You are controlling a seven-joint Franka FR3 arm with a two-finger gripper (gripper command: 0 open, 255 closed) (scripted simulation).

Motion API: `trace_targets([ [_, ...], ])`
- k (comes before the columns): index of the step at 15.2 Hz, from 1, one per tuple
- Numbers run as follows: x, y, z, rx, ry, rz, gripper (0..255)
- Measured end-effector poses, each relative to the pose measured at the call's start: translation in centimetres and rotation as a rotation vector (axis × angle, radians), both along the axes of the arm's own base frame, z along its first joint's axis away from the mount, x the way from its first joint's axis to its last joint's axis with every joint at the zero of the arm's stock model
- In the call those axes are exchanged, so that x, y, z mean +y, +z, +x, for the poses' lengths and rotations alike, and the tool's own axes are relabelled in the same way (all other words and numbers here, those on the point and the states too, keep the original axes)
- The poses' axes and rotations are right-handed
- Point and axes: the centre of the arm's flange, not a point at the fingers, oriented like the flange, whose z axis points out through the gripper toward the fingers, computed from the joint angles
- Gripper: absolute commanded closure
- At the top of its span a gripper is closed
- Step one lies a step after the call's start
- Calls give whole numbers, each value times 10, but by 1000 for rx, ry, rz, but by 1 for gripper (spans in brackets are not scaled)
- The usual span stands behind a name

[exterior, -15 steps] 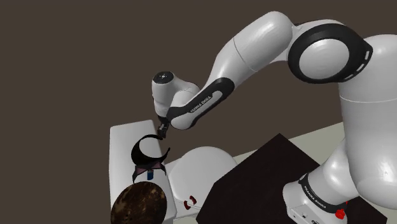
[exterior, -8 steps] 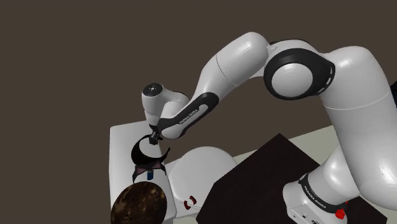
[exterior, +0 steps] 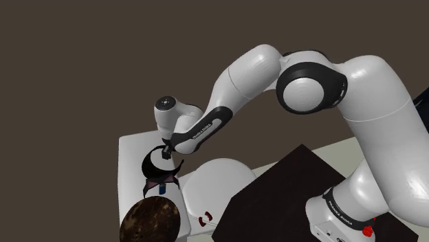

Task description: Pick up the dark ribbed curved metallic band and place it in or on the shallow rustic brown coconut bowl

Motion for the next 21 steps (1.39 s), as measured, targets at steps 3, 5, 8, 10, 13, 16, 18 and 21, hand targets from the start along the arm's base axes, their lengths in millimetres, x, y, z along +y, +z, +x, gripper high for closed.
trace_targets([
  [3, 0, 0, 0, 0, 0, 0, 0],
  [5, 0, 0, 0, 0, 0, 0, 255],
  [8, 2, 1, 1, -2, 3, 3, 255],
  [10, 2, 0, 1, -2, 2, 2, 255],
  [13, 2, 0, 2, -1, 2, 2, 255],
  [16, 0, 6, 0, 0, 0, 0, 255],
  [18, 0, 15, 1, 0, 0, 0, 255],
  [21, 0, 32, 3, 0, 0, 0, 255],
])
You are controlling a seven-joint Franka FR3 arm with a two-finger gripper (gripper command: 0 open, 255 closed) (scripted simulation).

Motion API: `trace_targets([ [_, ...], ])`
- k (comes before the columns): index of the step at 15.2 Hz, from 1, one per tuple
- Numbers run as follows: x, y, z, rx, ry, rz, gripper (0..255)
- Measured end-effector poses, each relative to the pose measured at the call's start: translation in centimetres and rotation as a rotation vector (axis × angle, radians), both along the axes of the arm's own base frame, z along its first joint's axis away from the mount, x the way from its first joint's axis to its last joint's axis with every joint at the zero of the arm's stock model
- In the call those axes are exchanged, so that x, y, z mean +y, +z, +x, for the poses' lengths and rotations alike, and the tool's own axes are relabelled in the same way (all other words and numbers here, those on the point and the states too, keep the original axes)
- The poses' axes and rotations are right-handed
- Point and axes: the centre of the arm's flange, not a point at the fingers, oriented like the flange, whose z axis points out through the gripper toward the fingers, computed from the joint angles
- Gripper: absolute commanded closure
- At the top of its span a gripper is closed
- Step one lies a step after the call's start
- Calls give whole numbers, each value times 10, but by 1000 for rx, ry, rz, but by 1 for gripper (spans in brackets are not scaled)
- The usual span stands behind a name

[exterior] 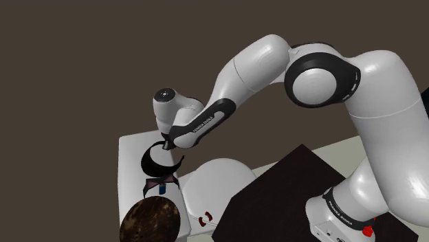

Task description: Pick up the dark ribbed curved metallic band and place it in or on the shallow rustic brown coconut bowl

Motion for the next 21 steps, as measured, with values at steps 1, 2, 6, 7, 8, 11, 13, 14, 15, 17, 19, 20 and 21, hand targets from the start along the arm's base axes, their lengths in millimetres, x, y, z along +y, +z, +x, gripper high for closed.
trace_targets([
  [1, 0, 6, -2, 0, 0, 0, 255],
  [2, 1, 11, -2, 0, 0, 0, 255],
  [6, 0, 31, -2, 0, 0, 0, 255],
  [7, 0, 37, -2, 0, 0, 0, 255],
  [8, 0, 42, -2, 0, 0, 0, 255],
  [11, 0, 57, -2, 0, 0, 0, 255],
  [13, 0, 67, 0, 0, 0, 0, 255],
  [14, 0, 73, 1, 0, 0, 0, 255],
  [15, 0, 78, -2, 0, 0, 0, 255],
  [17, 0, 90, -3, -1, 0, 0, 255],
  [19, 4, 96, -8, 0, 0, 0, 255],
  [20, 9, 97, -17, 0, 0, 0, 255],
  [21, 14, 99, -28, 0, 1, 0, 255],
])
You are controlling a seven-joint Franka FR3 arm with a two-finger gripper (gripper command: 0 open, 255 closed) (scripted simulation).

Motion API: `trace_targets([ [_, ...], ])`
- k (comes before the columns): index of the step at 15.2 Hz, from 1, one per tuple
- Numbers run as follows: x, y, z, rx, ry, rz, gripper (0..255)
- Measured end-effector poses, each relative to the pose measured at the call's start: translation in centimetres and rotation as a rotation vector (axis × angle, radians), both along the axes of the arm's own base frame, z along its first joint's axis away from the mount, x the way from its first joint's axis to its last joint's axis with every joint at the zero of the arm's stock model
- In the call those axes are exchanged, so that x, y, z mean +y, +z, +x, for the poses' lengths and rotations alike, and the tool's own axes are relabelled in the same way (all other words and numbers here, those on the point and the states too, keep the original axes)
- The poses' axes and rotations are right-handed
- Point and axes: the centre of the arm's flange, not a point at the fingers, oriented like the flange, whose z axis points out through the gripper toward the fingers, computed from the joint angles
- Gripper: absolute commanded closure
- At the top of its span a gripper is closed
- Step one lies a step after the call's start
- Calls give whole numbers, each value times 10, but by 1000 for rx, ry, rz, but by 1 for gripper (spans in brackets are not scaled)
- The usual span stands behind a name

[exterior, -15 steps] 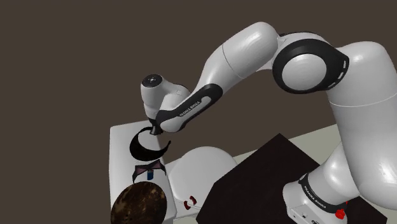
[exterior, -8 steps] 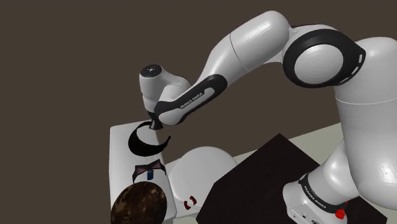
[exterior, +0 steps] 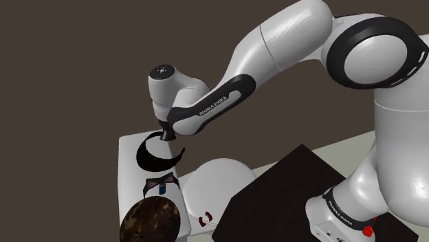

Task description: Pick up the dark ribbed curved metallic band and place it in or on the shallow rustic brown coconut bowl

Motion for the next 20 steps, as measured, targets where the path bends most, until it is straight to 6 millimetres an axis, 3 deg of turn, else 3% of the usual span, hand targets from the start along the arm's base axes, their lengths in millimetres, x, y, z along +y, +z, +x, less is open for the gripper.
trace_targets([
  [17, 120, -7, -184, 0, 1, 0, 255],
  [20, 129, -14, -198, 0, 0, 0, 255],
])
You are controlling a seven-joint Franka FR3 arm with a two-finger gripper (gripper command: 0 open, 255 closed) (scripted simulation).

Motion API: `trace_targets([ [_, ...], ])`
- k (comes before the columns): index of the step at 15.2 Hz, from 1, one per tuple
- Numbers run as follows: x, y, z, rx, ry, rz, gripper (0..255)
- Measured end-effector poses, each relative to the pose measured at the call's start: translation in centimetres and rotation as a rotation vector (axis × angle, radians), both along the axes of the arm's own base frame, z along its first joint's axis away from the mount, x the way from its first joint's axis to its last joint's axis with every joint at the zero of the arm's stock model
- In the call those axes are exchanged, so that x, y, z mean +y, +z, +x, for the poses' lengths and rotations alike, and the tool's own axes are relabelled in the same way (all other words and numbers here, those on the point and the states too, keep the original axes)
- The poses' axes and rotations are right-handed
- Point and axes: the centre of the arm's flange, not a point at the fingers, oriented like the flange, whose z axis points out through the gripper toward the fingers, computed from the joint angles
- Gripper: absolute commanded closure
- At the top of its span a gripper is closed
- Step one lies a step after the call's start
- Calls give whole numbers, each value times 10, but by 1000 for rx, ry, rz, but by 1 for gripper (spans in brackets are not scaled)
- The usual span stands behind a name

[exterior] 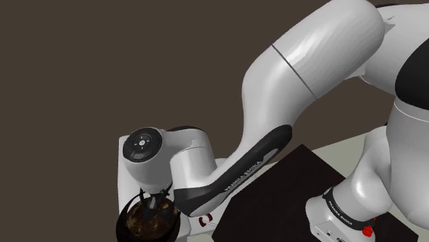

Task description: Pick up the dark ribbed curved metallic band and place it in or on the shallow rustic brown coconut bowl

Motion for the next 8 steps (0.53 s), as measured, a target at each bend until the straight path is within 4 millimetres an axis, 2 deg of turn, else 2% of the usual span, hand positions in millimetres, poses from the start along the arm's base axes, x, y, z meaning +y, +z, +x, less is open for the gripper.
trace_targets([
  [8, 3, -42, -1, 0, -1, -1, 255],
])
